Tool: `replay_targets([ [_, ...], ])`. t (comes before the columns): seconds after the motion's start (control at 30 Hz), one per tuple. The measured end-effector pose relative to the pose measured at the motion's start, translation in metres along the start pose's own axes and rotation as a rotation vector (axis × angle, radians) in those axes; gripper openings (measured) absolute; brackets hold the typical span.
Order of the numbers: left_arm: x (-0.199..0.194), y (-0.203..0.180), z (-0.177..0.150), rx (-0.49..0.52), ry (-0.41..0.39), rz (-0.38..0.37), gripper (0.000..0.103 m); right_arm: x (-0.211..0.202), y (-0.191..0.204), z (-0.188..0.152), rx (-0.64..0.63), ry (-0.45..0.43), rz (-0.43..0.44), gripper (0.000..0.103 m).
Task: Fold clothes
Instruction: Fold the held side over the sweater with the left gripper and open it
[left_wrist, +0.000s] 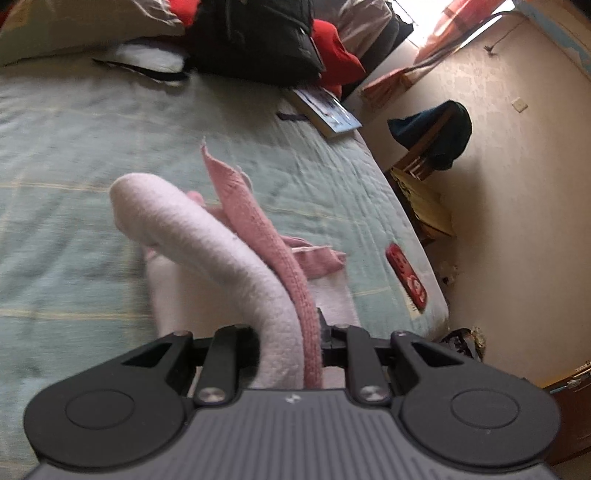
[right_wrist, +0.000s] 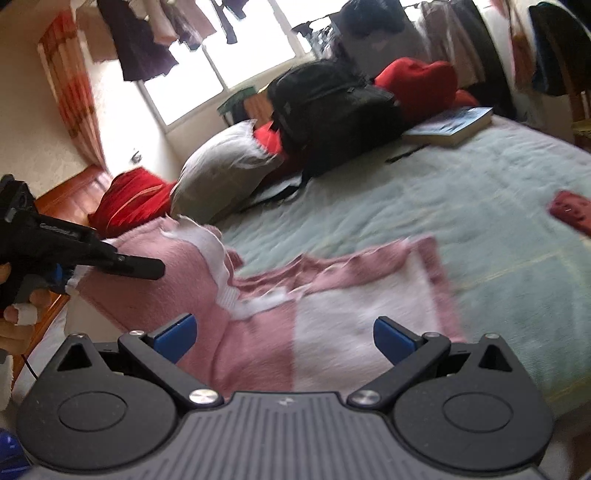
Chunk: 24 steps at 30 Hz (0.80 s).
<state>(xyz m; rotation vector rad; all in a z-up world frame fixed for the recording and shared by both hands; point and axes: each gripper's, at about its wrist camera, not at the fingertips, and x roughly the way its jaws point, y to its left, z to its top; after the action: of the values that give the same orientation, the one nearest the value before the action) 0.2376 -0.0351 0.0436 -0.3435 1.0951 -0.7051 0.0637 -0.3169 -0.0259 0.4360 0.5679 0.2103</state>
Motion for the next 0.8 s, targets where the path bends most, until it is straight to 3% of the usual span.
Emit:
replay_targets([
  [0.37, 0.072, -0.050, 0.005, 0.003, 0.109, 0.036, 0.019, -0.024, -0.052, -0.001, 0.083, -0.062, -0.068, 0.103],
  [0.8, 0.118, -0.073, 0.009, -0.044, 0.151, 0.102, 0.019, -0.030, -0.087, -0.004, 0.143, -0.073, -0.055, 0.103],
])
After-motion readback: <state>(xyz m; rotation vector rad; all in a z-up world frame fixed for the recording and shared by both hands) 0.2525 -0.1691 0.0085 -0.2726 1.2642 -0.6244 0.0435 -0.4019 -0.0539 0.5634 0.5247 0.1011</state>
